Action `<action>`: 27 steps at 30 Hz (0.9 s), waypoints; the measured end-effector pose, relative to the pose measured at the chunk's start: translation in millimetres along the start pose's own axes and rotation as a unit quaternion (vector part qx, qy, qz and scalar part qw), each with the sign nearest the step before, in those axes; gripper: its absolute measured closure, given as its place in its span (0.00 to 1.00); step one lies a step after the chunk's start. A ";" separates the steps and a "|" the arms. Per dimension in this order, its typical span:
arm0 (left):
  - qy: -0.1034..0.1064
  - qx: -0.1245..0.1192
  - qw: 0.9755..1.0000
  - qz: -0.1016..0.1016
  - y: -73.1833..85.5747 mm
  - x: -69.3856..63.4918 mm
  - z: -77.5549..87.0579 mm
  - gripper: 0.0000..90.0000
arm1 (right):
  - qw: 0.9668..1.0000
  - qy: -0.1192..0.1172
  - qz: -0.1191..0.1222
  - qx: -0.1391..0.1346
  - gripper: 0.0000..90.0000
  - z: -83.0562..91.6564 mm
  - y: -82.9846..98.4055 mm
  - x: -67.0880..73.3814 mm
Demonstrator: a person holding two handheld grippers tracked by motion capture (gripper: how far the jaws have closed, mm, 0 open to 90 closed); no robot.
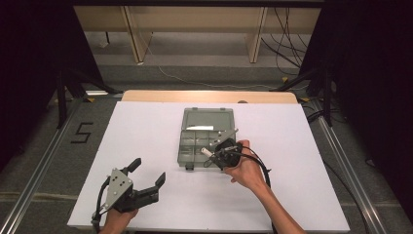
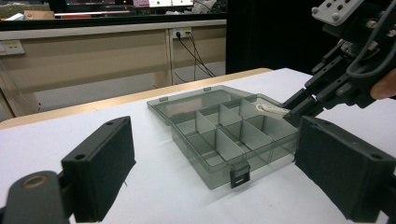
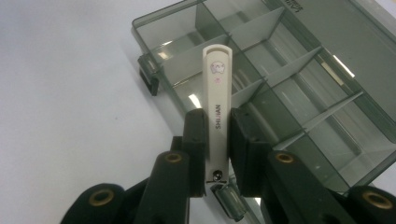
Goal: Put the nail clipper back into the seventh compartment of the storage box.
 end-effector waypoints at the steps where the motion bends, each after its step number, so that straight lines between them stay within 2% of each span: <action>1: 0.001 0.000 1.000 0.000 0.1 -0.1 -0.1 0.13 | 1.000 -0.005 -0.008 0.000 0.86 -0.6 -0.4 -1.3; 3: 0.001 -0.002 1.000 0.000 -0.1 -0.1 -0.3 0.13 | 1.000 0.003 -0.012 -0.003 0.86 -2.7 -0.7 -3.4; 6: 0.002 -0.003 1.000 0.000 -0.1 0.1 -0.5 0.13 | 1.000 -0.004 -0.016 0.001 0.86 -3.1 -0.4 -3.5; 16: 0.001 -0.002 1.000 -0.001 -0.5 0.1 0.7 0.13 | 1.000 0.003 -0.021 -0.002 0.86 -10.6 -0.4 -9.4; 26: 0.001 -0.003 1.000 0.000 -0.7 0.3 0.8 0.13 | 0.999 0.006 -0.036 -0.012 0.86 -12.7 0.6 -14.0; 27: 0.001 -0.001 1.000 0.000 -0.4 0.4 0.6 0.13 | 0.999 0.006 -0.045 -0.013 0.86 -13.1 1.1 -13.8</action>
Point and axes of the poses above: each handheld gripper's, and its own axes: z roughly backward along the jaws, y roughly out of its underside, x roughly to its left, the point moved 5 cm from there along -z, roughly forward along the jaws, and after that the axes turned 1 degree about -z, right-handed, at the moved point
